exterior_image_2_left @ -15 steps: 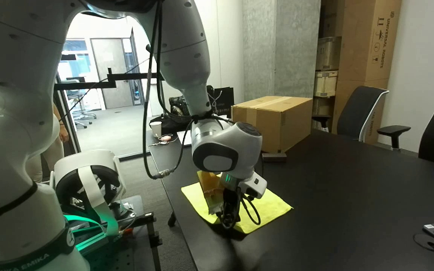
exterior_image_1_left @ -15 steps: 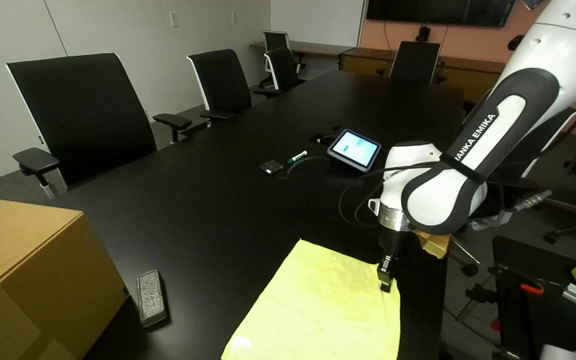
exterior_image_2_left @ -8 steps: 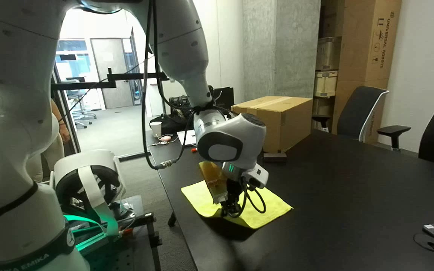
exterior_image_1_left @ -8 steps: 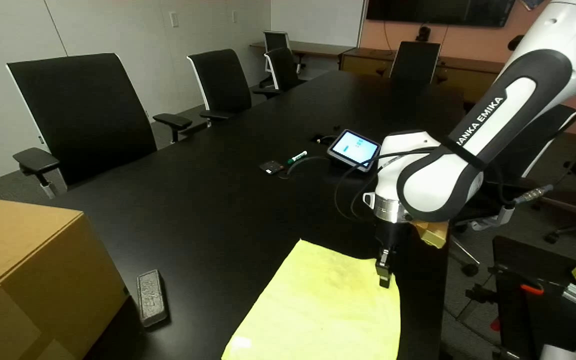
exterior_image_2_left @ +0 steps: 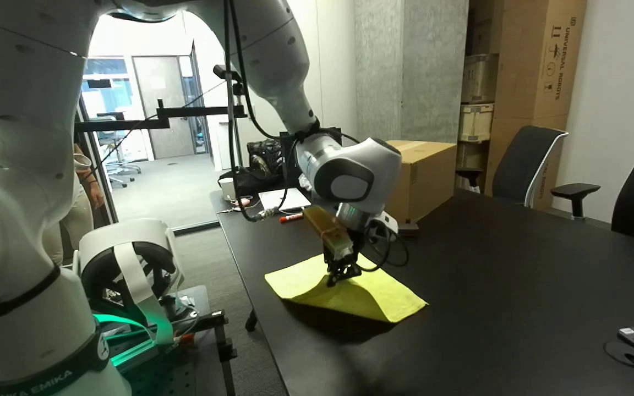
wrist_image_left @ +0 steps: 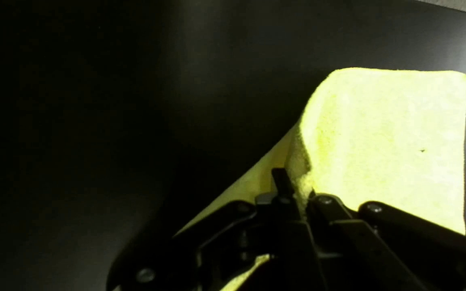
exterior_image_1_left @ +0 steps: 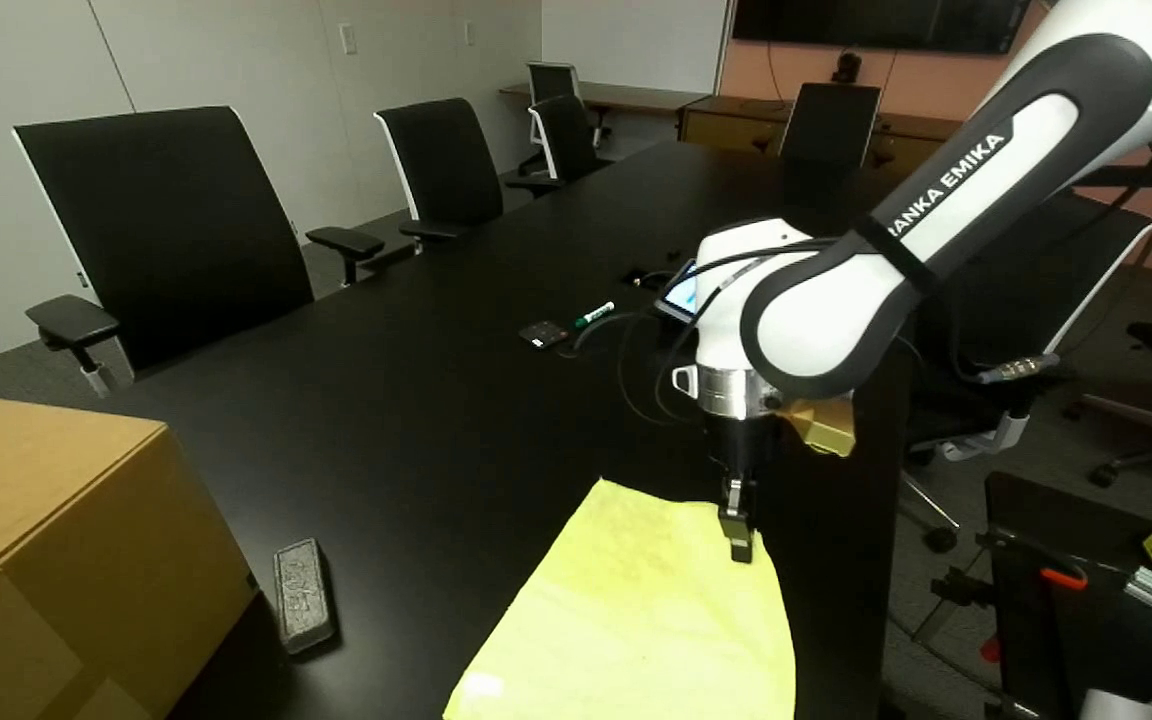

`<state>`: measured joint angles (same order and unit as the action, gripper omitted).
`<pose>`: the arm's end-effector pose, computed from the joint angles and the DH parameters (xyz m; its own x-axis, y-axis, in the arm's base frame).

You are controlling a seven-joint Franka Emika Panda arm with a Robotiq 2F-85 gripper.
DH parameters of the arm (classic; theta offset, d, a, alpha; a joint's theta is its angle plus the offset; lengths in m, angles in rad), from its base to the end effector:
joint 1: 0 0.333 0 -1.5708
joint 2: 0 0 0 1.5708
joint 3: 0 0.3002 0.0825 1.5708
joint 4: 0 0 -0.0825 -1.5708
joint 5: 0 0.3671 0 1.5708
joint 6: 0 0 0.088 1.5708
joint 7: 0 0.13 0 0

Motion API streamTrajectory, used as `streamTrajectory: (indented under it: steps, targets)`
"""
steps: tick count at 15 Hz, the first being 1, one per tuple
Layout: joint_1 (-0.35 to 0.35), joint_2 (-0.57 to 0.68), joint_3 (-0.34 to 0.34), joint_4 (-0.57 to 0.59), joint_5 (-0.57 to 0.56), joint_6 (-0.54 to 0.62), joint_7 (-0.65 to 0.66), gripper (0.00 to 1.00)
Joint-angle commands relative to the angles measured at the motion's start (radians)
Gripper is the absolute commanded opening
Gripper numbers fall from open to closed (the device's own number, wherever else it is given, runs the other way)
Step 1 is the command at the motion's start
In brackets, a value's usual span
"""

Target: Fold the yellow cloth

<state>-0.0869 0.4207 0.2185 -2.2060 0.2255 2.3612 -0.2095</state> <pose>0.4978 0.0793 0.1520 0.9573 0.1769 -0.2287 0.1177 -0.9609 -0.2507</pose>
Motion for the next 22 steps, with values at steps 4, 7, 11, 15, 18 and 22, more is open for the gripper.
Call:
streamTrajectory:
  steps: [4, 7, 11, 15, 18, 22]
  targets:
    - [0.068, 0.160, -0.074, 0.338, -0.047, -0.304, 0.026, 0.04]
    - [0.069, 0.251, -0.096, 0.478, -0.038, -0.412, 0.033, 0.04]
    - [0.068, 0.368, -0.113, 0.671, -0.032, -0.515, 0.060, 0.04]
    - [0.070, 0.425, -0.121, 0.819, -0.033, -0.584, 0.096, 0.04]
    - [0.071, 0.478, -0.125, 0.923, -0.032, -0.630, 0.123, 0.04]
    - [0.075, 0.544, -0.127, 1.027, -0.033, -0.678, 0.153, 0.03]
